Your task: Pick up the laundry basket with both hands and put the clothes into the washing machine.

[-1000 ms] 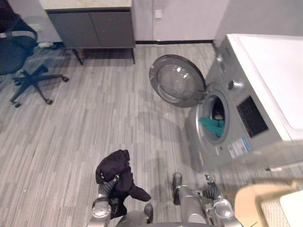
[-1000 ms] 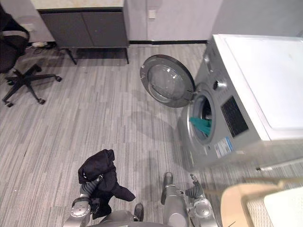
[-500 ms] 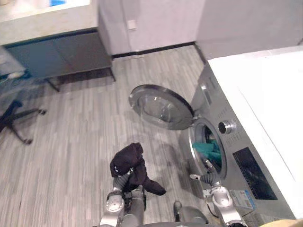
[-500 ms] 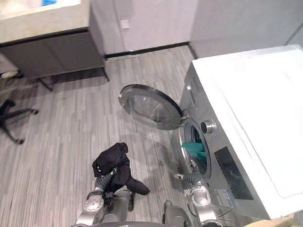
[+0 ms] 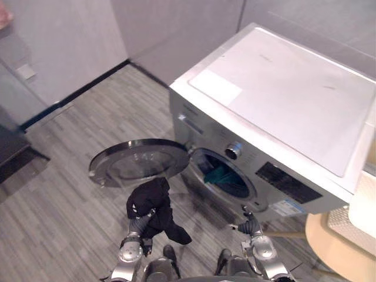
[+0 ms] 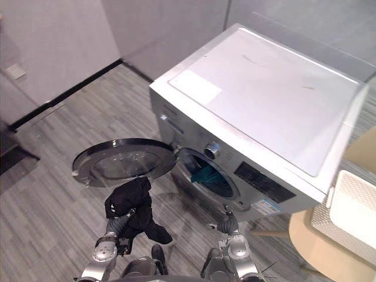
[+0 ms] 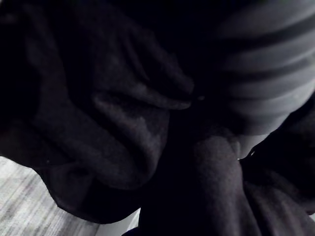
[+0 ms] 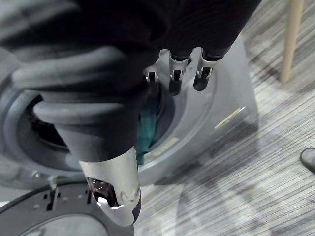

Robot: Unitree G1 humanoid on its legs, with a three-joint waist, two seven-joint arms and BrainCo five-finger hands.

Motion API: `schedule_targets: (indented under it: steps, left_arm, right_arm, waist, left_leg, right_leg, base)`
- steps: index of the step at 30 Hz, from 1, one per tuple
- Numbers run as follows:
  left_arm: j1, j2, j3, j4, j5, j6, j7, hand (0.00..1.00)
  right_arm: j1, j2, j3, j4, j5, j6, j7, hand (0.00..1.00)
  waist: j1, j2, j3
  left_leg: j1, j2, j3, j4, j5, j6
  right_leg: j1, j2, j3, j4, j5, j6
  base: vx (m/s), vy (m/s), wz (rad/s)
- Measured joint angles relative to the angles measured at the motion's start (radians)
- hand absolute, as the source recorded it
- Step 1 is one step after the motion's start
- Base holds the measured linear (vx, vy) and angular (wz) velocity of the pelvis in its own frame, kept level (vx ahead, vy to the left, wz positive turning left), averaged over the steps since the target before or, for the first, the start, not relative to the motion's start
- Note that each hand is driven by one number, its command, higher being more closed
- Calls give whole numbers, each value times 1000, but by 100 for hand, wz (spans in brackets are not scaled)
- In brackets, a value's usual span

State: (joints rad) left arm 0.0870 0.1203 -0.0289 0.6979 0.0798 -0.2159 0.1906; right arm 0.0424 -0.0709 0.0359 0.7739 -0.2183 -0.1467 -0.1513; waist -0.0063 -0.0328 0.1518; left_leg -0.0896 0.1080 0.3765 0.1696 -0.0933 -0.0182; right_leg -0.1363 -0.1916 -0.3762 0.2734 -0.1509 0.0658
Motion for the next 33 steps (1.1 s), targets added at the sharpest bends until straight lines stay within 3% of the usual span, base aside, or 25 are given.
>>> schedule_targets:
  steps: [2,4,6,7,9,11,12,16,19,21,24,27,33]
  left_arm:
    - [0,-6,-1,9,0,1,-18,100]
    - [4,-11,1,21,0,3,-18,100]
    - [22,-26,3,21,-7,13,-17,100]
    - [29,-33,4,21,-10,13,-16,100]
    - [49,-63,1,29,-23,14,-17,100]
    - [44,-68,-1,31,-30,14,-16,100]
    - [40,-69,-7,33,-31,13,-16,100]
    - [-45,-34,-26,69,-31,15,-16,100]
    - [-71,-29,-40,52,-40,15,-15,100]
    - [-99,-23,-40,17,-56,15,-13,100]
    - [-193,-28,-47,-24,-143,13,16,100]
    - [-288,-48,-47,-24,-238,12,54,100]
    - [-495,-75,-37,-53,-350,13,126,100]
  right_arm:
    - [7,-12,-5,1,1,0,0,0]
    - [9,-20,-5,20,3,0,-1,0]
    - [8,-29,-4,32,18,0,-2,0]
    - [7,-34,-4,32,21,0,-2,0]
    - [-16,-51,-21,35,25,1,-7,0]
    - [-23,-59,-30,37,29,1,-21,0]
    - [-23,-73,-30,37,31,0,-22,0]
    - [0,-53,-38,46,34,3,-23,0]
    - [-25,-55,-41,44,56,3,-25,0]
    - [-66,-53,-44,27,65,4,-34,0]
    - [-83,-47,-48,-55,102,5,-67,0]
    - [-101,-20,-43,-131,136,20,-86,0]
    - [-221,21,-38,-270,241,14,-139,0]
  waist:
    - [-9,10,-1]
    - [-4,15,3]
    - [24,29,13]
    - [25,38,19]
    - [27,68,28]
    - [23,78,25]
    - [24,107,25]
    - [13,50,45]
    - [9,52,79]
    - [2,52,128]
    - [-8,50,197]
    - [-4,27,253]
    - [-3,5,312]
  left_leg:
    - [-2,20,15,9,0,-5]
    - [-27,70,35,116,-25,-45]
    - [-97,137,-37,384,-32,-54]
    - [-121,140,-80,441,-36,-53]
    - [-143,66,-310,408,-119,-74]
    - [-129,20,-404,270,-114,-82]
    - [-110,25,-428,177,-78,-81]
    - [-118,1,-336,219,-109,-52]
    - [-163,-1,-277,320,-148,-35]
    - [-231,18,-246,438,-187,-32]
    - [-390,52,-237,669,-307,-9]
    - [-507,75,-236,824,-372,-7]
    - [-794,170,-238,1056,-423,-6]
  right_leg:
    - [19,29,10,-58,27,-2]
    - [37,62,48,-110,47,-11]
    - [67,92,136,-118,49,-22]
    - [75,99,156,-114,46,-28]
    - [60,108,245,-86,44,-29]
    - [31,112,305,-67,47,-19]
    - [12,139,335,-46,37,-1]
    - [-67,102,393,52,12,33]
    - [-152,99,443,150,-1,47]
    - [-243,102,458,264,-16,50]
    - [-414,101,452,477,-107,59]
    - [-544,81,438,634,-152,50]
    - [-848,89,408,811,-150,40]
  base:
    - [27,-90,-44]
    - [9,-116,-64]
    - [9,-104,-93]
    - [61,-13,-109]
    - [64,110,-111]
    - [29,176,-115]
    - [15,207,-109]
    - [1,121,-51]
    - [-36,120,-74]
    - [-136,62,-63]
    - [-245,31,-25]
    - [-191,11,-10]
    - [-161,-7,-31]
